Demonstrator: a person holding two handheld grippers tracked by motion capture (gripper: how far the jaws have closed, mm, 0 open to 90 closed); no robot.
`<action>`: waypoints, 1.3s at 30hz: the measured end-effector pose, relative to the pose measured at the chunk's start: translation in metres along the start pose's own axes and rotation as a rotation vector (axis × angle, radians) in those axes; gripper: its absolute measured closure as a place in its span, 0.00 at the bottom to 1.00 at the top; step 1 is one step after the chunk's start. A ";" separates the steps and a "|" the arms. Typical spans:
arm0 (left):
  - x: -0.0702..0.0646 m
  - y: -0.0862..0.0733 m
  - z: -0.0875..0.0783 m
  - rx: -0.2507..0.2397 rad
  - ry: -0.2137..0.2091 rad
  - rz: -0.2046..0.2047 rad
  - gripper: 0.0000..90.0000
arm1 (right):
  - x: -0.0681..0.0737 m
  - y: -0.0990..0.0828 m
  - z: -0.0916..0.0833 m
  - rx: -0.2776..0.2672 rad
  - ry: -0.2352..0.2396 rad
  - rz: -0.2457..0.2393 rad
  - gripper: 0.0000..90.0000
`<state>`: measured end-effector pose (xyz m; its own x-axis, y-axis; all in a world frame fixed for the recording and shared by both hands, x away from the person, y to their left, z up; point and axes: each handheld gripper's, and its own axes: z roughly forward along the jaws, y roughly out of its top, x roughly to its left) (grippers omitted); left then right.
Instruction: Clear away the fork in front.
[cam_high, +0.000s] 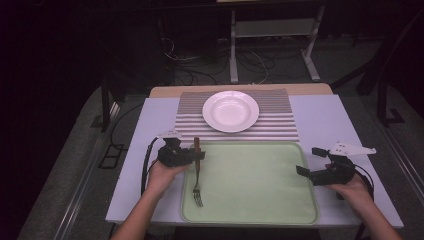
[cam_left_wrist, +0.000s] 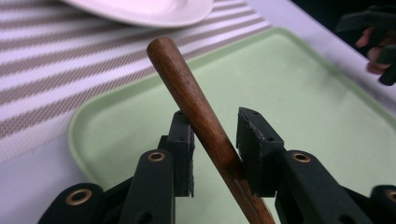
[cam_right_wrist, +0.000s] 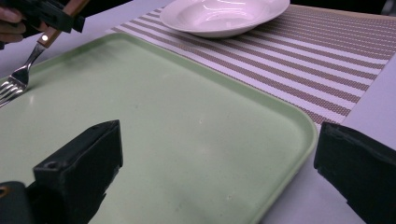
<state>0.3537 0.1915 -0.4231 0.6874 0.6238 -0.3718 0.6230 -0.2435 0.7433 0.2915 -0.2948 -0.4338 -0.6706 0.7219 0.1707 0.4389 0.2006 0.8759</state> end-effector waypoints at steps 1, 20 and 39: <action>0.001 -0.001 0.001 0.000 0.002 -0.015 0.73 | 0.000 0.000 0.000 0.000 0.001 0.000 0.02; 0.004 -0.008 0.007 0.024 0.072 -0.022 0.90 | 0.001 0.000 0.000 -0.011 0.016 -0.007 0.02; -0.009 -0.011 0.033 0.157 0.093 0.103 0.99 | 0.002 0.000 0.001 0.003 0.020 -0.025 0.02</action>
<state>0.3536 0.1640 -0.4463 0.7175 0.6538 -0.2402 0.6071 -0.4179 0.6759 0.2908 -0.2923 -0.4339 -0.6930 0.7035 0.1576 0.4234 0.2202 0.8788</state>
